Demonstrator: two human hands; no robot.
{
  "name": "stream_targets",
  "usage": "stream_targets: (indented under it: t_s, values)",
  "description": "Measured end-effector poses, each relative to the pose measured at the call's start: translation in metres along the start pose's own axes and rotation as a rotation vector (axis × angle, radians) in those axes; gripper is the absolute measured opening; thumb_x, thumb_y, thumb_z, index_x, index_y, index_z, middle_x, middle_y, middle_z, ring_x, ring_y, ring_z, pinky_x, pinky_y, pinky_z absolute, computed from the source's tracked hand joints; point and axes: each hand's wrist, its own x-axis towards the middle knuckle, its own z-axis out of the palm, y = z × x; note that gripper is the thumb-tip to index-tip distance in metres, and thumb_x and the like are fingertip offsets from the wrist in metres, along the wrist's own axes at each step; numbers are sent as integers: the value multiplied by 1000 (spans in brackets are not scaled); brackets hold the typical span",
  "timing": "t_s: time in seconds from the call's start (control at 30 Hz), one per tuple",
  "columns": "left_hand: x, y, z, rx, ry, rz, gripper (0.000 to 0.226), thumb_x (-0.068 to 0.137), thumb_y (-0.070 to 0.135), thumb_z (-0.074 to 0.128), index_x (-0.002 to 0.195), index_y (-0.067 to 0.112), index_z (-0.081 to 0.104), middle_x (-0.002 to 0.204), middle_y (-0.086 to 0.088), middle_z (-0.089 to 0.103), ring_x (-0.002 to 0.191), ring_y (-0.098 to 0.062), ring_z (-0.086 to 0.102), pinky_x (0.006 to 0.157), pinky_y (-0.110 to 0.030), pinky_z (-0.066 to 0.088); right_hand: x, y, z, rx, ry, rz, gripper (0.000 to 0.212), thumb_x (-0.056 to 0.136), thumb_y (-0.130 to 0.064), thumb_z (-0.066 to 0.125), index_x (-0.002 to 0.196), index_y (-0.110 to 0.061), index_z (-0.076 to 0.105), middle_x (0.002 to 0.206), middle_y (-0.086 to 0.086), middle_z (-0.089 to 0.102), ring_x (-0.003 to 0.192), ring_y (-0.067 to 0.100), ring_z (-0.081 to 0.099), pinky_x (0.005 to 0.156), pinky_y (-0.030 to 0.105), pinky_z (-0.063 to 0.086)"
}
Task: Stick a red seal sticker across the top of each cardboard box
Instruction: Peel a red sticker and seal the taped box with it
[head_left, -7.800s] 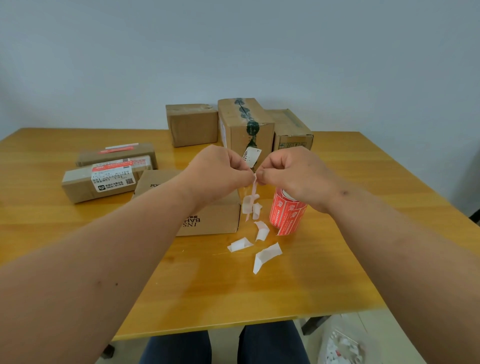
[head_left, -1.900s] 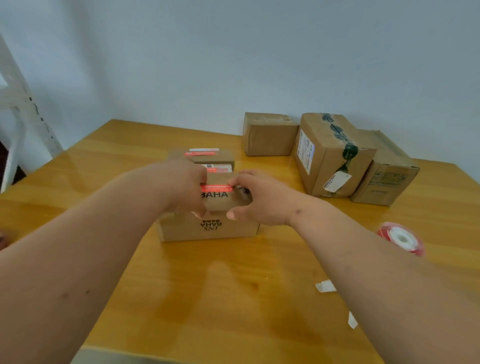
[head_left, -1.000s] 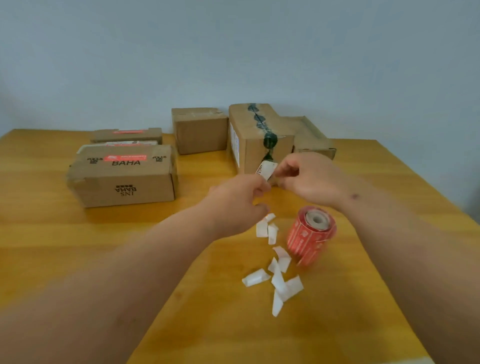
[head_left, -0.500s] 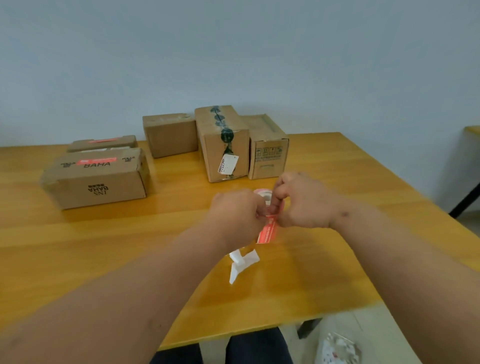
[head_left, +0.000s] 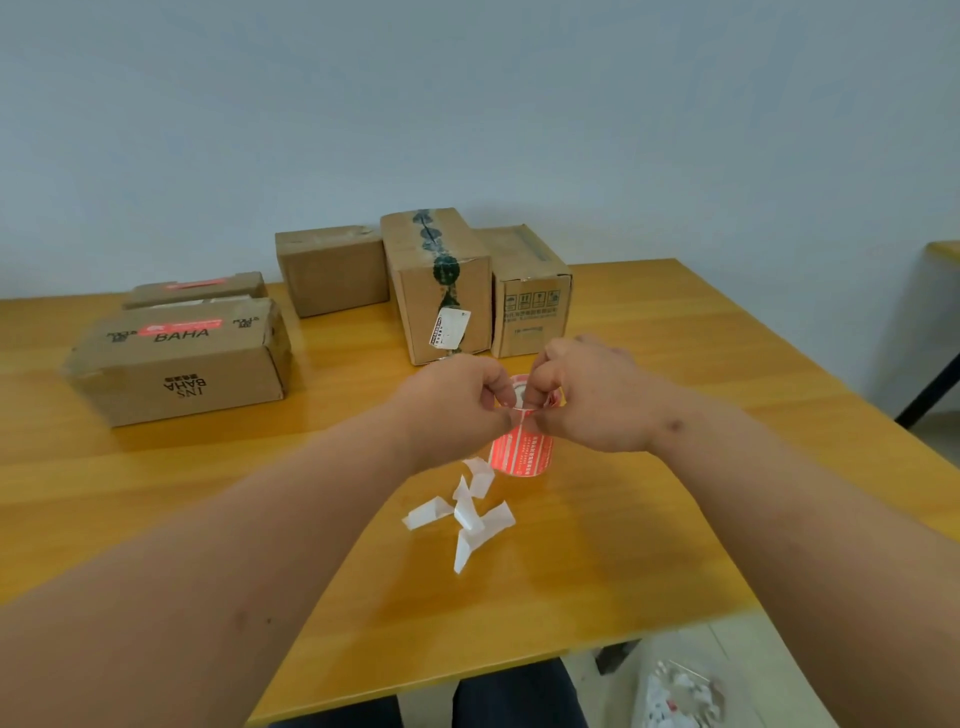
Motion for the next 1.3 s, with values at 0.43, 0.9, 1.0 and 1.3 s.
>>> stream_targets:
  t_s: [0.43,0.9,1.0,1.3]
  values:
    - [4,-2,-6,-271,-105,-149,12,93,17,62,84,12,69,78,-1,63,73,-11,54,60,-20,40,8,1,4,-19,54,-69,12,88,-40,62,80,-31,65,88,-13,47,101,14,40,98,43,29]
    - [9,-15,-11,-450,-165,-264,12,89,17,67,77,15,69,84,-3,69,88,-18,58,80,-31,41,9,2,4,42,97,-112,28,85,-38,67,62,-37,50,82,-18,48,90,5,45,100,42,29]
    - [9,-10,-14,-404,-159,-243,12,91,21,64,81,15,68,83,0,68,86,-16,58,78,-30,40,12,1,1,84,66,-62,15,78,-45,73,81,-33,64,88,-17,57,89,4,50,96,38,30]
    - [5,-17,-16,-348,-131,-187,18,88,27,69,94,9,71,93,-7,71,88,-18,62,74,-27,44,16,1,1,82,62,-54,15,81,-42,72,73,-30,67,88,-13,67,96,6,54,103,44,26]
